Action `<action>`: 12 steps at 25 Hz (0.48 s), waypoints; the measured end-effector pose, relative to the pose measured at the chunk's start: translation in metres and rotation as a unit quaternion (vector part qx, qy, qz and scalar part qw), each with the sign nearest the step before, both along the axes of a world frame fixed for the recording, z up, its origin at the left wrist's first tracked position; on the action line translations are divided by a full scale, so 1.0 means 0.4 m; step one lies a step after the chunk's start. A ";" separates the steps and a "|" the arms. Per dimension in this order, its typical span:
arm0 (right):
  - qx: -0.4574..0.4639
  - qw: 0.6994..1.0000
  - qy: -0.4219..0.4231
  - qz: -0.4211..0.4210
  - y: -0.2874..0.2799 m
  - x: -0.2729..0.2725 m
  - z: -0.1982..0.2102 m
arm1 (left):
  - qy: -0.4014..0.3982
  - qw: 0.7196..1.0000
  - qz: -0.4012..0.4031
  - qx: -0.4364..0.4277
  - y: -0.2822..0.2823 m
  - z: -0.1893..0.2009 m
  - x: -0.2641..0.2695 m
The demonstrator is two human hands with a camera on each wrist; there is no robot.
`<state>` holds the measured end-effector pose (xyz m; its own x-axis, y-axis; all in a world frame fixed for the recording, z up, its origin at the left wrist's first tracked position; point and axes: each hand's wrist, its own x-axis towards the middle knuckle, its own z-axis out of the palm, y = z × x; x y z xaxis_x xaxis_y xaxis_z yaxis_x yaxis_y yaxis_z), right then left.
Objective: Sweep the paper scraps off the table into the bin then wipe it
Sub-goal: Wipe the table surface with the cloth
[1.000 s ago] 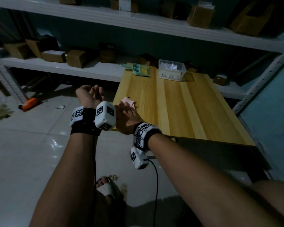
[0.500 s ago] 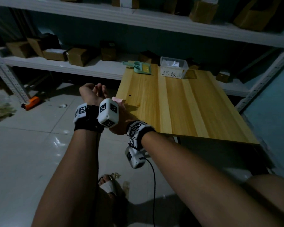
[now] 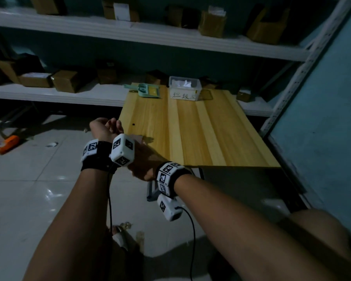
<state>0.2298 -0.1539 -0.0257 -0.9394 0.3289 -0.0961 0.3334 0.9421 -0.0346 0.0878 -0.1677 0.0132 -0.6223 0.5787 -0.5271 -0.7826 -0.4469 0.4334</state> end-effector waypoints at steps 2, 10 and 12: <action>0.029 0.999 -0.022 0.007 0.035 0.022 -0.033 | 0.009 1.000 -0.010 -0.009 0.007 -0.011 0.005; -0.009 0.993 -0.023 -0.115 0.136 0.203 -0.051 | 0.006 1.000 -0.003 -0.028 0.035 -0.013 0.080; -0.023 0.991 -0.011 -0.129 0.148 0.247 -0.059 | 0.000 0.999 -0.012 -0.030 0.043 -0.012 0.092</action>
<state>0.3285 -0.0946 -0.0492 -0.8226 0.5520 -0.1363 0.5635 0.8236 -0.0651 0.1244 -0.1503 0.0085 -0.6087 0.5605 -0.5615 -0.7927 -0.4005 0.4596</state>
